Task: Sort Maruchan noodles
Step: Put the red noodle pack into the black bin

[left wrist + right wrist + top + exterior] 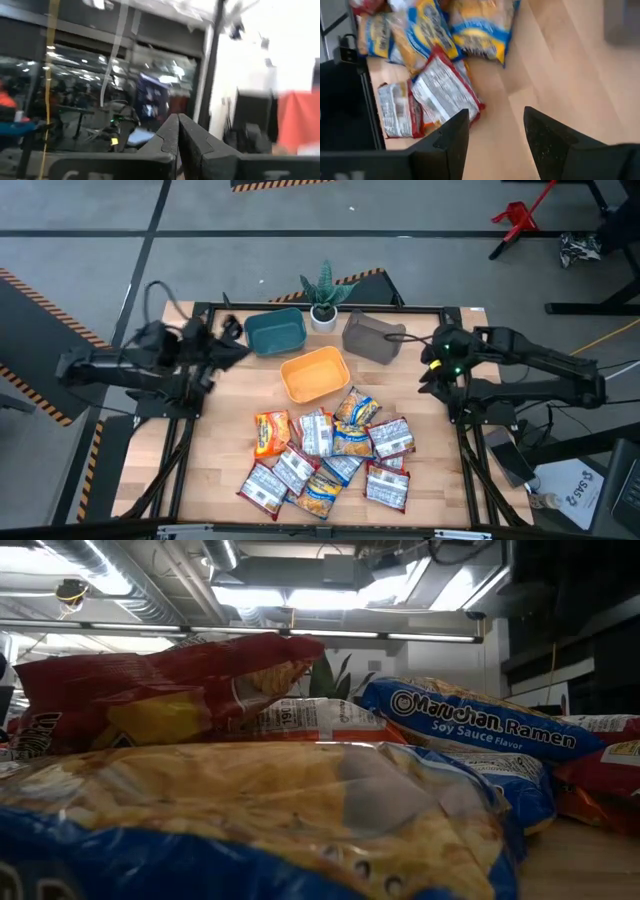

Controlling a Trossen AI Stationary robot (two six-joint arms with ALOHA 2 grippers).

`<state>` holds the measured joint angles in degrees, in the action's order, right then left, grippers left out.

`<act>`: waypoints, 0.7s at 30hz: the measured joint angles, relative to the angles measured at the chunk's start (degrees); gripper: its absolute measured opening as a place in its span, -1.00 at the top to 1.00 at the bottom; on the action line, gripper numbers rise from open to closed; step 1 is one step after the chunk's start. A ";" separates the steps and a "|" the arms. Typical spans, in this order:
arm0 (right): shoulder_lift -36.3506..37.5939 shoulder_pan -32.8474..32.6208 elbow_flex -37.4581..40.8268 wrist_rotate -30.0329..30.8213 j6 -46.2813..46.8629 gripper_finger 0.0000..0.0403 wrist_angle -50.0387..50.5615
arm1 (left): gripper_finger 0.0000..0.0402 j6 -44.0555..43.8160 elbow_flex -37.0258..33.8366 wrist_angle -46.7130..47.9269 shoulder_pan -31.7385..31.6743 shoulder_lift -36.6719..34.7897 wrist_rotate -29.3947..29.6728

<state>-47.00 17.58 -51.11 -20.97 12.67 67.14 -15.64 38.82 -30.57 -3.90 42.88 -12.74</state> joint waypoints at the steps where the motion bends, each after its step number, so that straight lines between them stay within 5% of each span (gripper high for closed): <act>1: 1.15 0.00 1.49 0.13 1.82 0.12 1.08 | 0.97 0.86 1.31 0.38 0.12 2.64 -1.65; 7: 11.37 0.00 12.91 -3.14 15.47 0.02 1.09 | 0.72 1.26 6.01 0.49 1.51 15.78 -7.25; 11: 17.88 0.00 19.84 -9.23 25.81 -0.21 -9.61 | 0.51 2.51 7.00 0.46 2.63 22.41 -8.43; 16: 20.65 0.00 24.62 -0.74 37.12 -0.38 -14.54 | 0.33 1.69 7.16 -0.96 2.93 27.16 -8.39; 21: 20.45 0.02 25.45 2.67 40.18 -0.40 -31.82 | 0.30 0.97 7.16 -2.75 2.93 28.43 -4.90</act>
<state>-26.55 17.61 -25.65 -18.29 52.85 35.32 -14.67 45.98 -33.32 -0.97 71.31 -17.64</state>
